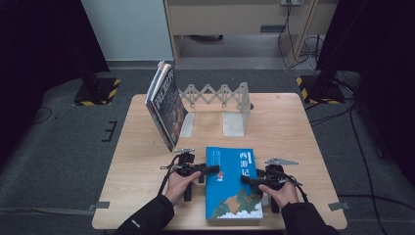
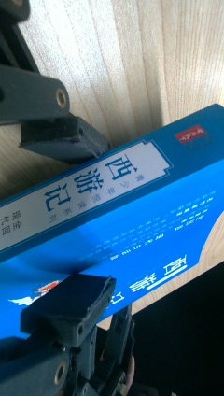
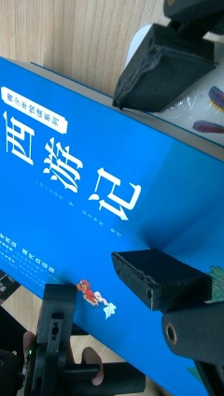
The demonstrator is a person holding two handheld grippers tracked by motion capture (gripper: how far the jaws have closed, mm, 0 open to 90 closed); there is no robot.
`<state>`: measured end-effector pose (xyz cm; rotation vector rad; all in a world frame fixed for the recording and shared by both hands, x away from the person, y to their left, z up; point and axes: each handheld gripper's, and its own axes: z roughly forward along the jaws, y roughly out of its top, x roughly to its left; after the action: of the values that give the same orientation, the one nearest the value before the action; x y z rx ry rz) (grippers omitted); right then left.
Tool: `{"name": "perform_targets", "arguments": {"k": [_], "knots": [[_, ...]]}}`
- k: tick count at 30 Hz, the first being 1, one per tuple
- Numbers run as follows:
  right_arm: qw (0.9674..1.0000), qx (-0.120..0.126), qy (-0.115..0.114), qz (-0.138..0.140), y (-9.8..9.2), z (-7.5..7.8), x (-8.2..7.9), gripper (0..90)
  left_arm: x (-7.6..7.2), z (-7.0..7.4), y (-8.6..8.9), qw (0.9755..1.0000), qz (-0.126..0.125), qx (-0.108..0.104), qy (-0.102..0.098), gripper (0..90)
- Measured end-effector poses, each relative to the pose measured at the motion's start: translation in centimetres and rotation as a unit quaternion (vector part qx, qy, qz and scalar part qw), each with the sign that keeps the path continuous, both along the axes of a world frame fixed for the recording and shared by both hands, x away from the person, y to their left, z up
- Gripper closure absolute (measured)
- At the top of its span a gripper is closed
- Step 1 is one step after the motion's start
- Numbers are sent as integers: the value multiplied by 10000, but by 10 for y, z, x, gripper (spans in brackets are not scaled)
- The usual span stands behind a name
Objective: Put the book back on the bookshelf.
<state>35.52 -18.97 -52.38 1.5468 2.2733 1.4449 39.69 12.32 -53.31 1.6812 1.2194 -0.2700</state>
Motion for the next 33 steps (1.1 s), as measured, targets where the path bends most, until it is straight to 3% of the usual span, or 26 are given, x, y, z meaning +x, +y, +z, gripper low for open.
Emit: {"name": "perform_targets", "arguments": {"k": [3,4,8,11,19,33], "knots": [[10000,1,5,6,0,0,0,212,1,1,0,10000,-54,-27,-8,343],[10000,11,23,11,0,0,0,213,2,1,0,9998,-118,-161,30,351],[10000,0,35,27,-1,0,1,208,2,7,-2,9996,-232,-108,-94,387],[10000,8,43,37,-2,0,1,208,3,9,-1,9995,-295,-82,-71,390],[10000,-10,32,63,-2,1,2,208,8,12,-3,9988,-473,57,96,378],[9999,-32,29,115,-2,1,2,209,12,7,-8,9978,-581,-23,304,364]]}}
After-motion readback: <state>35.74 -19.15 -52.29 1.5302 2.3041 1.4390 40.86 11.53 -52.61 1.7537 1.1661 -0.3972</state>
